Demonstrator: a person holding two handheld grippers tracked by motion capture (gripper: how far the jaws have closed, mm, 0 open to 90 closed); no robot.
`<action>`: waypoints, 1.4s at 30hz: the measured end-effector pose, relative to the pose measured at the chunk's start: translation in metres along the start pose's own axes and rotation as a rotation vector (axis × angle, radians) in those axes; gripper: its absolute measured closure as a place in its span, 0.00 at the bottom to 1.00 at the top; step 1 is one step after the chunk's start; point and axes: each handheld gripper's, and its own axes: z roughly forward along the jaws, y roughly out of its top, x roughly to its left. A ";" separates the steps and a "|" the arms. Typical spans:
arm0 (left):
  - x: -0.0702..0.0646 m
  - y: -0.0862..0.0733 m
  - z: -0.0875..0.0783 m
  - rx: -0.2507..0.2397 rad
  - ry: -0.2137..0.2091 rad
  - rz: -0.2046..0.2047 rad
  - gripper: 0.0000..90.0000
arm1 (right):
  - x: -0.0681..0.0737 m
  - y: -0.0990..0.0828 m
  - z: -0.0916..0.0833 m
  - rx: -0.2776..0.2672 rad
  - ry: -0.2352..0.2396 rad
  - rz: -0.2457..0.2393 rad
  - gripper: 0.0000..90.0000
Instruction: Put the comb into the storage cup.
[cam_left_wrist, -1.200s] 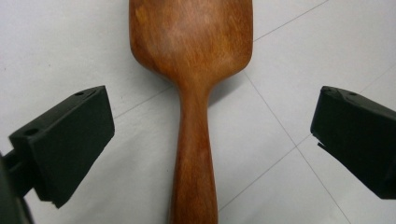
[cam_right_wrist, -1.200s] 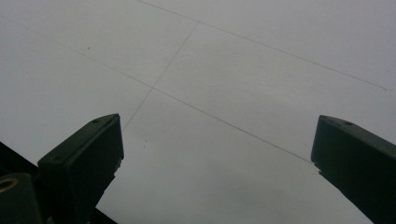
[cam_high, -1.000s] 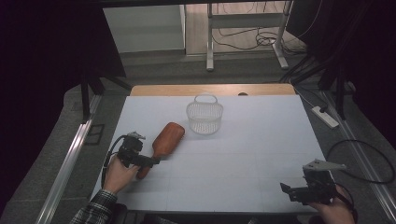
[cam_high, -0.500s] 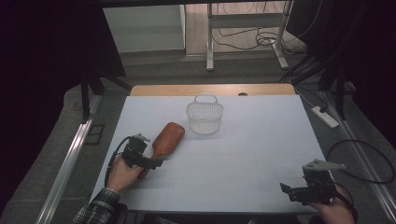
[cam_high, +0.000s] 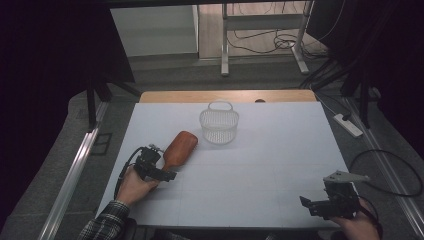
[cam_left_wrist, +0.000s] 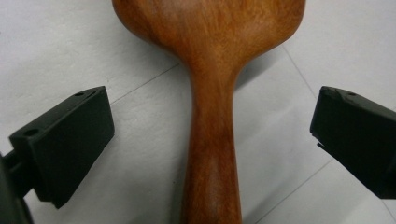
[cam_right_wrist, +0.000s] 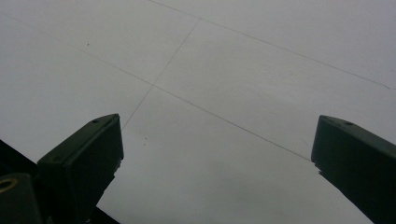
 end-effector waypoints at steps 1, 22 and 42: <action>0.000 0.000 -0.001 0.001 0.006 0.006 0.02 | 0.000 0.000 0.000 0.001 0.001 0.000 0.02; 0.000 0.002 -0.003 -0.006 0.031 0.039 0.72 | 0.001 0.000 0.000 0.007 0.001 -0.003 0.02; 0.002 0.003 -0.006 -0.017 0.003 0.038 0.79 | 0.001 0.000 0.000 0.009 0.003 -0.007 0.02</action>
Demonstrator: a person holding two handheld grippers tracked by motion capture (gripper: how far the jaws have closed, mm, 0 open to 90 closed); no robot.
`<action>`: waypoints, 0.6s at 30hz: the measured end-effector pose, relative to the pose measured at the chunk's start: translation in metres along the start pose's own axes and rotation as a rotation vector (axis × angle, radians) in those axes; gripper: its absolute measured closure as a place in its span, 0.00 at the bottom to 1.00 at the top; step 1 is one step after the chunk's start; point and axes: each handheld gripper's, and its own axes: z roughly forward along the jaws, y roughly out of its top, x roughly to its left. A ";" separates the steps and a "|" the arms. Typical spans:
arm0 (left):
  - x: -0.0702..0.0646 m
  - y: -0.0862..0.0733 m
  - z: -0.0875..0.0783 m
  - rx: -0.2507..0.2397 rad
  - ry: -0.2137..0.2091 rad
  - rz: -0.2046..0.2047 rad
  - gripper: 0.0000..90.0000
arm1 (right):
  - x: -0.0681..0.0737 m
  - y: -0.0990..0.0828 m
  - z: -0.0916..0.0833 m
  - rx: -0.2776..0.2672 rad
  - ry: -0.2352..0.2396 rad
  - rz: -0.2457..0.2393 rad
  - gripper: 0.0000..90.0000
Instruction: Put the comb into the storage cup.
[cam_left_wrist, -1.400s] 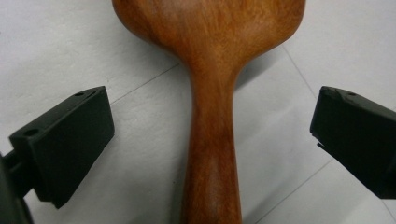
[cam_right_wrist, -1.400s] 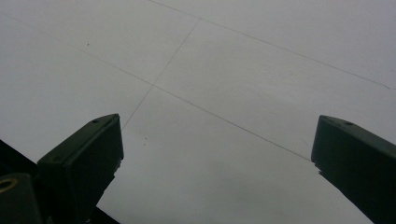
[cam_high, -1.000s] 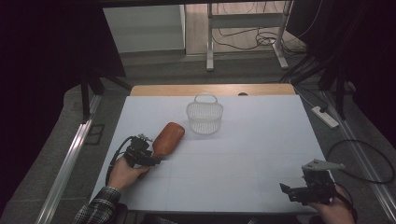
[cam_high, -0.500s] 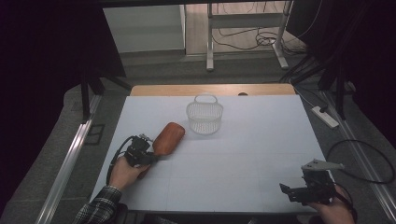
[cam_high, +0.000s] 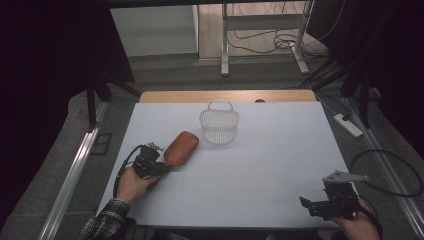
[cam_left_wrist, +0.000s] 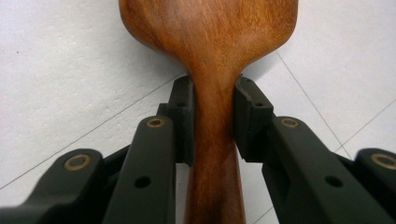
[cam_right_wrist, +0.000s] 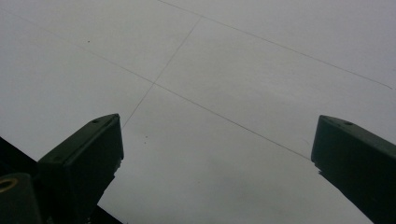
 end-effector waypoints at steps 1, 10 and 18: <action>0.000 0.000 0.000 -0.001 0.001 0.004 0.79 | 0.000 0.000 0.000 0.000 0.000 0.000 0.02; 0.000 0.000 -0.002 -0.014 -0.009 0.014 0.79 | 0.000 0.000 0.000 0.001 0.000 0.000 0.02; -0.001 -0.001 -0.007 -0.048 -0.019 0.014 0.79 | 0.000 0.000 0.000 0.001 -0.001 0.000 0.02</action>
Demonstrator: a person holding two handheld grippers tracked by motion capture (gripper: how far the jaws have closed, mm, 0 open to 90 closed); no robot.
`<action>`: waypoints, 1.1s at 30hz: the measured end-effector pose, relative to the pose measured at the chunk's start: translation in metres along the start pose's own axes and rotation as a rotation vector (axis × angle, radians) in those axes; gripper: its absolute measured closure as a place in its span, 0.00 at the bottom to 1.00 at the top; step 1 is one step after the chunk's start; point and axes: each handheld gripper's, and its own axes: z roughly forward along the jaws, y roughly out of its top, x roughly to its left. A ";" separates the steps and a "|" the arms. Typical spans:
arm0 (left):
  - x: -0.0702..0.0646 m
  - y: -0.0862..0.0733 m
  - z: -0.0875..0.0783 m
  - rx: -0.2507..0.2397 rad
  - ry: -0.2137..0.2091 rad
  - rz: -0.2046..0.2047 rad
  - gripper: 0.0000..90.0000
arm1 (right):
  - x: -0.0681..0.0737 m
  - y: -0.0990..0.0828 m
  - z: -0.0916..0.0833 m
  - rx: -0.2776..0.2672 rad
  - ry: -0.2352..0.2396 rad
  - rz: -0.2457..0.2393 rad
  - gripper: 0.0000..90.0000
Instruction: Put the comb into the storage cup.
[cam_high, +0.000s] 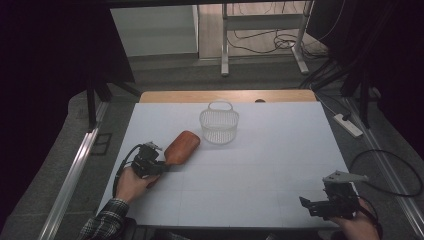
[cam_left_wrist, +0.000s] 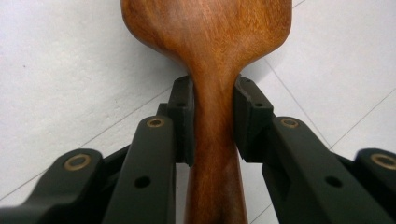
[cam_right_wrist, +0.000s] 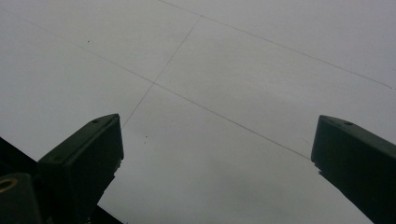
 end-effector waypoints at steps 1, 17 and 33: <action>0.000 0.000 -0.001 -0.006 -0.004 -0.001 0.79 | 0.000 0.000 0.000 -0.001 -0.001 0.001 0.02; -0.003 -0.005 -0.020 -0.127 -0.036 -0.007 0.79 | 0.000 -0.001 -0.002 -0.025 0.016 -0.011 0.00; -0.008 -0.008 -0.034 -0.226 -0.082 0.003 0.79 | 0.001 -0.001 -0.006 -0.061 0.030 -0.007 0.00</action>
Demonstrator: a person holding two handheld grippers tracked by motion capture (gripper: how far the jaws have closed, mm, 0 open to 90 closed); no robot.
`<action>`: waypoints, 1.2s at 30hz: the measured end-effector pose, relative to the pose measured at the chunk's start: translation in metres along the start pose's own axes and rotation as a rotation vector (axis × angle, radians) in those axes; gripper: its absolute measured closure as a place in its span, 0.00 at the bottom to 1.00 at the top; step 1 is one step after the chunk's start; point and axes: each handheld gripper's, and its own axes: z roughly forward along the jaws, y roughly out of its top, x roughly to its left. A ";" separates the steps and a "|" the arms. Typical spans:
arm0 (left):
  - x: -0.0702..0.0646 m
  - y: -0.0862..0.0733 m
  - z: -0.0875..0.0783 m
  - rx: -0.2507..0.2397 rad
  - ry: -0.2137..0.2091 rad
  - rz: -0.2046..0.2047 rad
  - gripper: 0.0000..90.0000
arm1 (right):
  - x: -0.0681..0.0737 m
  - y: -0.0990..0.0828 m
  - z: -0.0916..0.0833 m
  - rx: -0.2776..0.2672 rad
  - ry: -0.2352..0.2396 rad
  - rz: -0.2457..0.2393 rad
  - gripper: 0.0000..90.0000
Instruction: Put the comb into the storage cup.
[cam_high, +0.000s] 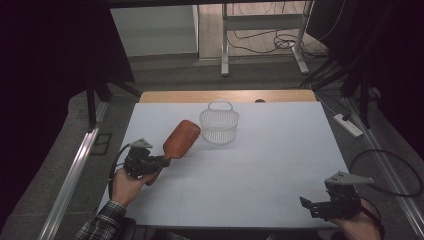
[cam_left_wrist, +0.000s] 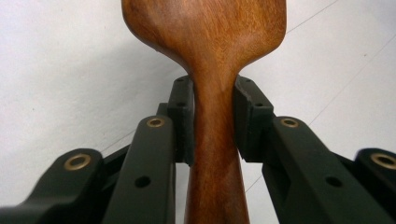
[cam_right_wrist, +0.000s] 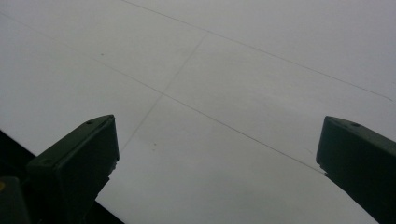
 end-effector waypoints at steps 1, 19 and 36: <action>-0.001 0.000 -0.002 -0.013 -0.006 0.000 0.79 | 0.000 0.000 0.000 -0.003 0.006 0.002 0.00; -0.016 0.008 -0.008 -0.092 -0.041 0.050 0.79 | 0.006 0.017 0.002 -0.127 0.099 -0.073 0.00; -0.031 0.018 -0.005 -0.128 -0.089 0.096 0.79 | 0.013 0.049 0.016 -0.228 0.217 -0.062 0.00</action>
